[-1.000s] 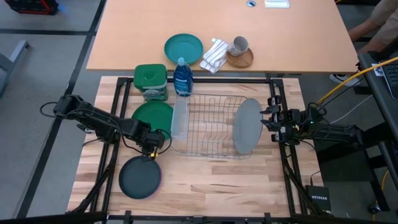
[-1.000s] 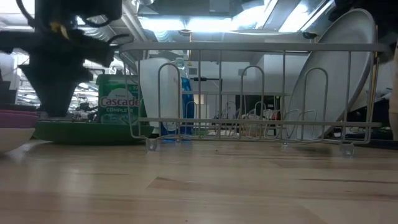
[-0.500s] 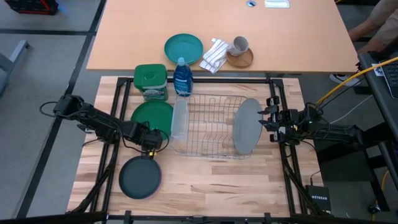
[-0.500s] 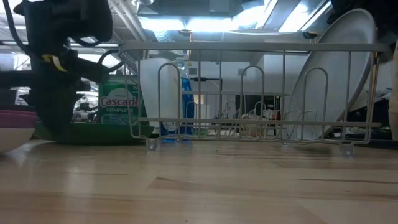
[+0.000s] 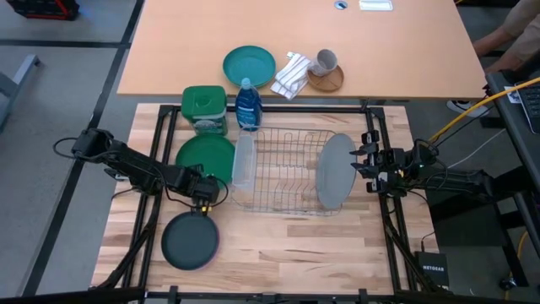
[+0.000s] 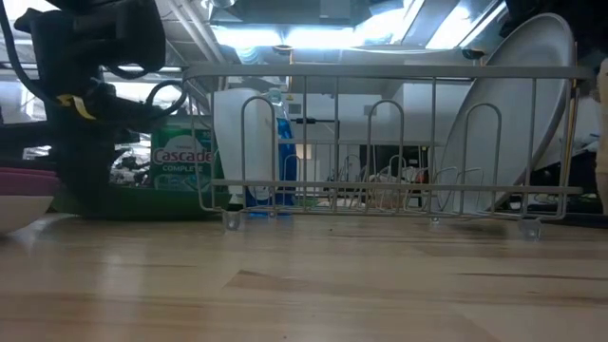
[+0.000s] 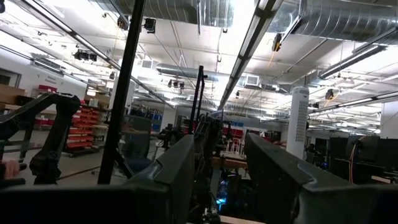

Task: Sort dishes
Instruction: Put the green plate into the dish rack

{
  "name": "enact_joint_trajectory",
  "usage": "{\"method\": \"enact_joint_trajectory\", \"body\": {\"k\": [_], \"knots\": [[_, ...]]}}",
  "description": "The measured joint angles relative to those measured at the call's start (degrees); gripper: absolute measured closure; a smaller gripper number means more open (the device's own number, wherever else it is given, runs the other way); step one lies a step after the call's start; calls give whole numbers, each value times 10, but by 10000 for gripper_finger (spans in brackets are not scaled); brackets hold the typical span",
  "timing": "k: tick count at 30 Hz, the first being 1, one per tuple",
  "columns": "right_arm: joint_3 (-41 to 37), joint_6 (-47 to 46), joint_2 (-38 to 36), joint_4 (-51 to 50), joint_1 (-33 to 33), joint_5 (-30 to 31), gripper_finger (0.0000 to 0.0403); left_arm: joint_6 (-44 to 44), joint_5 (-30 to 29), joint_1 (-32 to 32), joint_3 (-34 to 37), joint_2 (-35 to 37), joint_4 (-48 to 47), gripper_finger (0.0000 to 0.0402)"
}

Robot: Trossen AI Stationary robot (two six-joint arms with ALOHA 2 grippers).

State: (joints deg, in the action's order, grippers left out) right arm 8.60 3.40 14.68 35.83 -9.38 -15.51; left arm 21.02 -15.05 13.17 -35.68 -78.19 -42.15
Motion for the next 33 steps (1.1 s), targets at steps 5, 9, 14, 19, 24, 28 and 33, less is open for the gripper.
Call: {"method": "enact_joint_trajectory", "body": {"k": [5, 9, 14, 19, 24, 28, 33], "knots": [[0, 0, 0, 0, 0, 0, 256, 33, 3, 0, -7, 2, -19, 392], [0, 0, 0, 0, 0, 0, 256, 44, 15, 10, -41, 7, -65, 398], [0, 0, 0, 0, 0, 0, 256, 75, 41, 32, -97, 18, -122, 400], [0, 1, 0, 0, 0, 0, 256, 129, 56, 62, -162, 21, -192, 401], [0, 1, 0, 0, 0, 0, 256, 188, 59, 92, -223, 22, -250, 401], [0, 1, 0, 0, 0, 0, 256, 222, 54, 114, -262, 22, -280, 401], [0, 1, 0, 0, 0, 0, 256, 270, 42, 139, -305, 22, -320, 401]]}}
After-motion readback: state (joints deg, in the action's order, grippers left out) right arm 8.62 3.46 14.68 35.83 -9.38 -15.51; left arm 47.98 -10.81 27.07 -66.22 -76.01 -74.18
